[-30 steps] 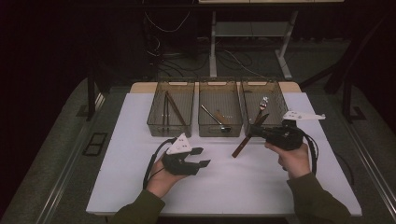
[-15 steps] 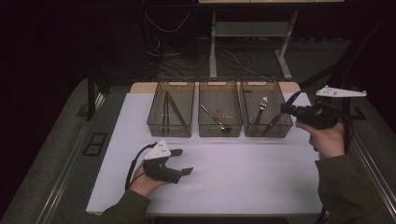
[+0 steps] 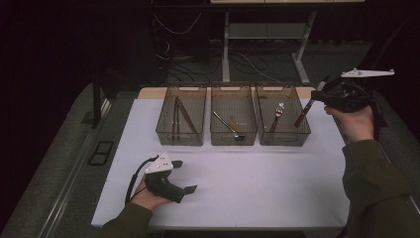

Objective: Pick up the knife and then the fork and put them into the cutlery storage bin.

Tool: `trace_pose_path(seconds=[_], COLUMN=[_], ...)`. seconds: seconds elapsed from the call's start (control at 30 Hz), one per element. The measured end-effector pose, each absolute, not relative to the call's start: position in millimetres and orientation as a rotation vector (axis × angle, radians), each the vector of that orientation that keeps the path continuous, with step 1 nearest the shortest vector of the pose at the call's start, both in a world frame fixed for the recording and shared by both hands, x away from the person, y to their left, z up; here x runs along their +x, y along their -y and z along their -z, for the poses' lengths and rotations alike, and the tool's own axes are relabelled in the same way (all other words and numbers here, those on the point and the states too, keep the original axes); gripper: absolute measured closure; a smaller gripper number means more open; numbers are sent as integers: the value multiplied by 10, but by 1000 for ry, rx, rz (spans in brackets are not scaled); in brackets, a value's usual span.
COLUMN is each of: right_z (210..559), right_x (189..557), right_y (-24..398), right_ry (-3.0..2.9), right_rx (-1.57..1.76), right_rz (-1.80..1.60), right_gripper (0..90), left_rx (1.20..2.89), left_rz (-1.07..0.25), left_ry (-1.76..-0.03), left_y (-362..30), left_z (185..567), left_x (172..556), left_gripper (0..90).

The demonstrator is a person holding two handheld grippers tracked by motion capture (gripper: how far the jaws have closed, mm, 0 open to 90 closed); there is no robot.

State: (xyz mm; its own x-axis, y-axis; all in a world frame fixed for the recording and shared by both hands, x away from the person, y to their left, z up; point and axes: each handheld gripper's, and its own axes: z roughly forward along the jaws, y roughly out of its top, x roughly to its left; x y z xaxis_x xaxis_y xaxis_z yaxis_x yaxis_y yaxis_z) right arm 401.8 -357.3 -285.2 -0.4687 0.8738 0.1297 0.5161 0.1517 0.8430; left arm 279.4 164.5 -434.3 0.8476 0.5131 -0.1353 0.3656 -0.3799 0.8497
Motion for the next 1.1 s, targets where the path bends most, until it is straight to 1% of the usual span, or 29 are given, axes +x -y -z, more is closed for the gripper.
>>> trace_pose_path(seconds=[0.23,0.63,0.9,1.1], right_z=[3060,3309,3412,3594], right_x=[4182,4363,4512,4680], right_y=[3546,3385,3281,3145], right_ry=[-2119,-2269,-2251,-2246], right_rx=[1396,1397,1380,1368], right_rz=[-1095,-898,-921,-916], right_gripper=[895,894,893,885], left_rx=[2006,2022,2024,2021], left_rz=[-180,-162,-151,-146], left_ry=[-647,-633,-627,-624], left_y=[-1654,-1642,-1634,-1632], left_z=[4343,4351,4355,4358], left_x=[2794,2792,2793,2796], left_gripper=[0,0,0,0])
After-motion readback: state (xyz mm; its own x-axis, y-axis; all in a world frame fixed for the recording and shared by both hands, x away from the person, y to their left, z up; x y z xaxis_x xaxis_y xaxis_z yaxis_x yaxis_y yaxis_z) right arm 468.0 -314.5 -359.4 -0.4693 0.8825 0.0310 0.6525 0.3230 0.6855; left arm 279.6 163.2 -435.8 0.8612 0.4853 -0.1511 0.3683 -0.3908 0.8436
